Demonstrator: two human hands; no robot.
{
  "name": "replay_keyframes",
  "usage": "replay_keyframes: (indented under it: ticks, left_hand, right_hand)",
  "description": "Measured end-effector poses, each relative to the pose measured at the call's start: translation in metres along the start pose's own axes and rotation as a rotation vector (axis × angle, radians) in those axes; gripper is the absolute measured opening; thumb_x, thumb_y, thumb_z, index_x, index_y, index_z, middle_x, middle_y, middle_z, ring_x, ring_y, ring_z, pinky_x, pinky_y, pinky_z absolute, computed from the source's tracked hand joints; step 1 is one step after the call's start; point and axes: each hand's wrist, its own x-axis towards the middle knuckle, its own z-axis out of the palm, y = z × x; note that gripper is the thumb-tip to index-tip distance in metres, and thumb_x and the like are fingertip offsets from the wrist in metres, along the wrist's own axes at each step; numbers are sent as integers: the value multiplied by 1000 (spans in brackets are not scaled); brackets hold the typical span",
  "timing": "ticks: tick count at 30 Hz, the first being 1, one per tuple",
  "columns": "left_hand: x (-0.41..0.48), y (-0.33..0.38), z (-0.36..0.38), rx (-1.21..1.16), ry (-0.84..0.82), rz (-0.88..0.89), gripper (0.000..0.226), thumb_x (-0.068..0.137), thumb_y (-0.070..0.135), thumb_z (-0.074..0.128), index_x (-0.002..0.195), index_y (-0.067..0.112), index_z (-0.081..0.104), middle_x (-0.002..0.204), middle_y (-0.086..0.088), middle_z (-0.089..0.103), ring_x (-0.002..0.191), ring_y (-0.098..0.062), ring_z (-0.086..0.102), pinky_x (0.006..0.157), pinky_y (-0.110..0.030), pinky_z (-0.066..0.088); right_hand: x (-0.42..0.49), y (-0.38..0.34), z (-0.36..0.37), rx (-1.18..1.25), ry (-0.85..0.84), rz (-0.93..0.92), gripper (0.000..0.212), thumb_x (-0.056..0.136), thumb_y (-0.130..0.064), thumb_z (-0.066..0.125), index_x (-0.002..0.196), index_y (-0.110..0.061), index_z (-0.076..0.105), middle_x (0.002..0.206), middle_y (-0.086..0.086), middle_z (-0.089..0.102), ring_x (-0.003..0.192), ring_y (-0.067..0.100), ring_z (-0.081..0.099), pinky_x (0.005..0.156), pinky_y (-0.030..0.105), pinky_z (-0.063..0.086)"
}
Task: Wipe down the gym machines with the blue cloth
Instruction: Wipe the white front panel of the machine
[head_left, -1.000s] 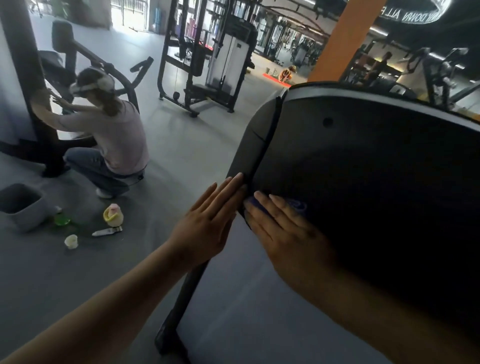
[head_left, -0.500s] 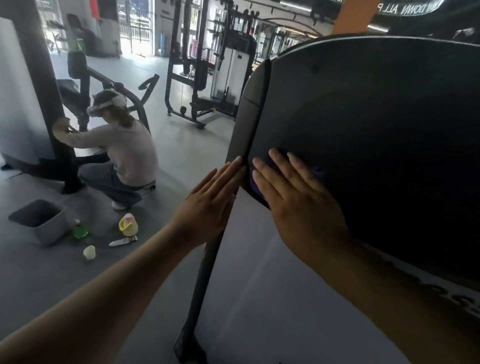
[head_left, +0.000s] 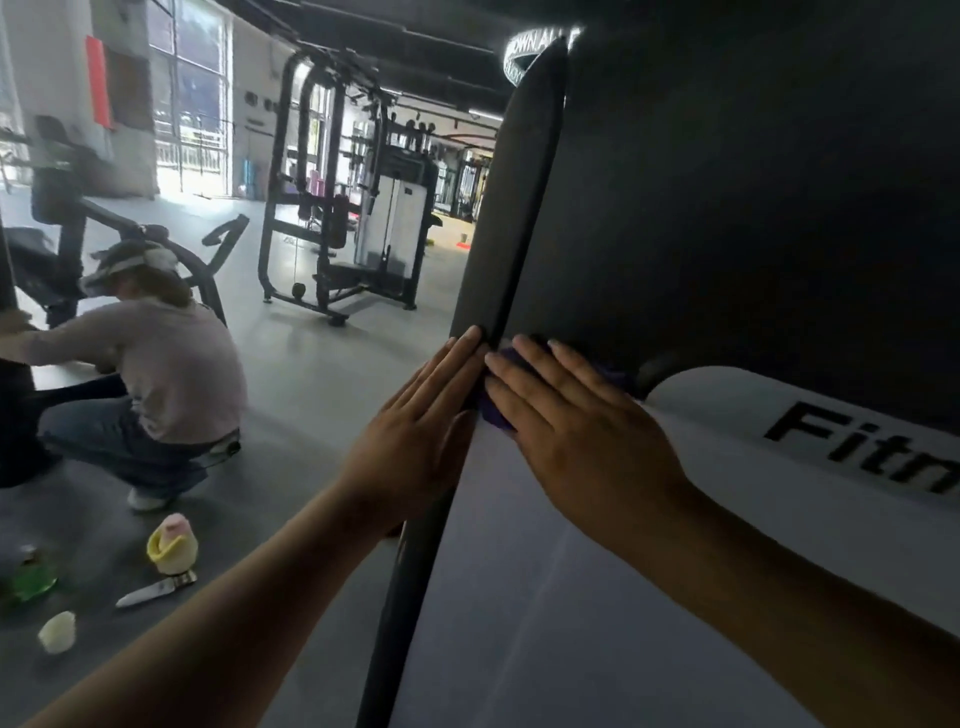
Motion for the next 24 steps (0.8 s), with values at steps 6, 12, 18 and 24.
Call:
replay_keyframes:
  ticks: [6,12,18,24]
  left_hand:
    - [-8,-1,18,-202,63,-72,75,108,3,62,171,2,22,180,-9,26,167,-24,24,132,-53,34]
    - [-25,-7,32,-123,162,-88,67,112,10,56,172,11,27,180,1,28,166,-10,24,134,-41,31]
    - [-73,-10,59,-35,180,-45,62,115,26,51,173,18,29,181,9,20,165,-7,24,132,-41,34]
    - [-79,-3,60,45,181,-111,66,115,49,46,172,26,26,181,15,16,158,-18,40,122,-42,43]
  right_hand:
    - [-4,-25,21,-77,-26,-52,62,111,-28,35,170,-12,29,177,13,25,166,35,16,136,50,5]
    - [28,8,6,-205,204,107,58,115,-35,46,167,-12,37,176,11,31,164,36,24,135,54,16]
    - [8,-29,24,-225,131,-67,54,115,-39,46,164,-16,46,172,7,40,163,33,30,134,49,17]
    - [28,-20,-1,-272,152,97,53,116,-39,41,164,-17,45,174,6,38,164,34,25,134,52,15]
